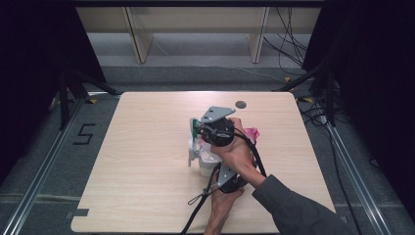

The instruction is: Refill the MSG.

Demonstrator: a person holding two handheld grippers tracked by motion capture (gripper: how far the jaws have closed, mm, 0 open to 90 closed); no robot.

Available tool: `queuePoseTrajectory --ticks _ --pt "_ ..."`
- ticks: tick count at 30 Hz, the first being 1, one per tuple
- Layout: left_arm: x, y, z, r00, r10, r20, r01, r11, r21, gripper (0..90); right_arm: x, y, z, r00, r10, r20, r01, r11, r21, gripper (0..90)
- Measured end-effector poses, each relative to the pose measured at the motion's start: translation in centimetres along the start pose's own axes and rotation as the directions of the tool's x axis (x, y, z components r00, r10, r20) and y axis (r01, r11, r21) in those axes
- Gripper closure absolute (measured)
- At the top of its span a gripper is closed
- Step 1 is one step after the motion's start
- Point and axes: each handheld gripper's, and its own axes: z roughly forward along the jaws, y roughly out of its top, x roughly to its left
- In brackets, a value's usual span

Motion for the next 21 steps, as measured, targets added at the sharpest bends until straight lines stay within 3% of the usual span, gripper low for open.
queuePoseTrajectory --ticks 11,12,13,14,15,16,17,19,21 --pt "0.02 -0.05 0.00 1.0000 0.007 0.007 -0.007 1.0000 0.002 73.6 0.06 0.00 -0.01 1.0000 0.000 0.001 0.000 1.000 0.002 89.0" --pt "0.93 0.22 -0.71 0.9891 0.147 -0.009 -0.145 0.9819 0.122 73.5 0.11 -0.06 0.07 1.0000 -0.002 -0.003 0.003 1.000 0.012 89.0" --pt "0.75 0.17 -0.65 0.9930 0.118 -0.003 -0.117 0.9862 0.117 73.5 0.13 -0.05 0.11 1.0000 0.002 -0.003 -0.002 1.000 0.010 89.0" --pt "0.84 0.34 -0.79 0.9893 0.146 -0.010 -0.143 0.9819 0.123 73.6 -0.04 0.02 0.11 0.9998 -0.020 0.002 0.020 1.000 -0.001 89.0" --pt "0.65 0.27 -0.75 0.9938 0.111 -0.002 -0.110 0.9861 0.124 73.5 -0.08 0.11 0.00 0.9998 -0.017 -0.004 0.017 1.000 0.000 89.0" --pt "0.66 0.28 -0.76 0.9937 0.112 -0.001 -0.111 0.9859 0.125 73.6 -0.02 0.16 -0.11 1.0000 -0.003 0.001 0.003 1.000 -0.006 89.0" --pt "0.88 0.32 -0.75 0.9887 0.149 -0.011 -0.147 0.9822 0.117 73.6 -0.03 0.19 -0.15 1.0000 -0.007 0.002 0.007 1.000 -0.011 89.0" --pt "0.94 0.19 -0.68 0.9890 0.148 -0.005 -0.146 0.9818 0.121 73.6 -0.05 0.10 -0.04 0.9998 -0.020 -0.002 0.020 1.000 -0.001 89.0" --pt "0.67 0.07 -0.59 0.9947 0.103 0.000 -0.102 0.9873 0.122 73.5 0.09 -0.13 0.23 0.9999 -0.006 0.009 0.006 1.000 0.005 89.0"
